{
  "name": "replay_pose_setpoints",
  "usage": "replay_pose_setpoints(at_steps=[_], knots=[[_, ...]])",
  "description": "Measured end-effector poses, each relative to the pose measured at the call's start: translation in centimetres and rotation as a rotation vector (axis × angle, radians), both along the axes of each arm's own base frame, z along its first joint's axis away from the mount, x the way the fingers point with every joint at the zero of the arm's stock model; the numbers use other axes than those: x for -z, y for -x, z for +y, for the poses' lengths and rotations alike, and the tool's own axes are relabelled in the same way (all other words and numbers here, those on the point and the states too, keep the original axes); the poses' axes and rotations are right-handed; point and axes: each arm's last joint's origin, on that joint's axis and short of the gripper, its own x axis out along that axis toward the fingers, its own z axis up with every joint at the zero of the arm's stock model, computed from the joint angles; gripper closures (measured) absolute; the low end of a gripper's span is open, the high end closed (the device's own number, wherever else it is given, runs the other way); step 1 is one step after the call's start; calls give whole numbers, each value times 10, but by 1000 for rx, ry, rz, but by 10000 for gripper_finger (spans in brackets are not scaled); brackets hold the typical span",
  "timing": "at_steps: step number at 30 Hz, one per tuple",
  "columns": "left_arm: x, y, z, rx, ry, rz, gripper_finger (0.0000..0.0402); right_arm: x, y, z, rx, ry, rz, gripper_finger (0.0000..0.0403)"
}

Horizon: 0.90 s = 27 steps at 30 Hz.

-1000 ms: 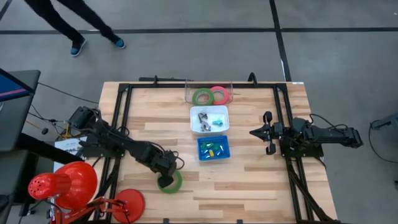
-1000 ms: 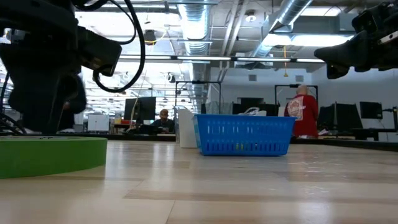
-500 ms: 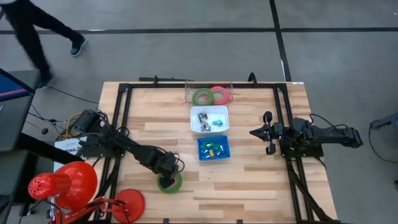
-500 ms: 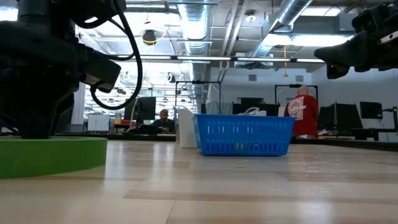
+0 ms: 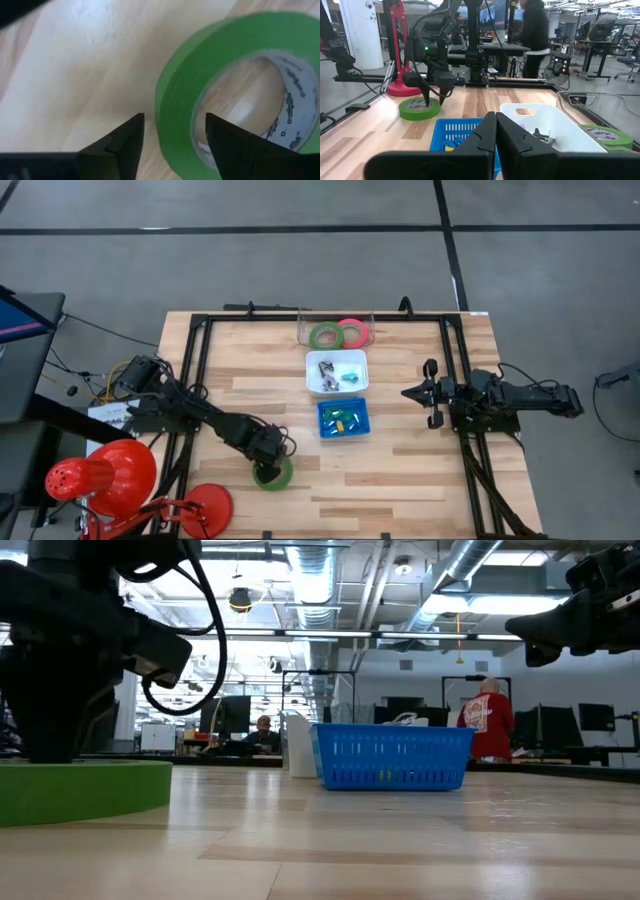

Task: Pick and place Stapler, Stapler remover, tape
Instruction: Put the green tape into the transparent bin

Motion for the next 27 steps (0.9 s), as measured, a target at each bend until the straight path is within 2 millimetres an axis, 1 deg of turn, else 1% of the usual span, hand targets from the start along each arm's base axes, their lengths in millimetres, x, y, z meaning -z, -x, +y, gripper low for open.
replay_pose_setpoints(at_steps=[9, 15, 21, 27], knots=[[0, 1, 0, 0, 14, 12, 262, 0, 0, 0, 0, 0, 0, 402], [0, 1, 1, 1, 13, 13, 296, 0, 0, 0, 0, 0, 0, 402], [-3, 1, 1, 1, 17, 4, 308, 0, 0, 0, 0, 0, 0, 402], [-20, 2, 6, -13, 45, -56, 308, 0, 0, 0, 0, 0, 0, 402]])
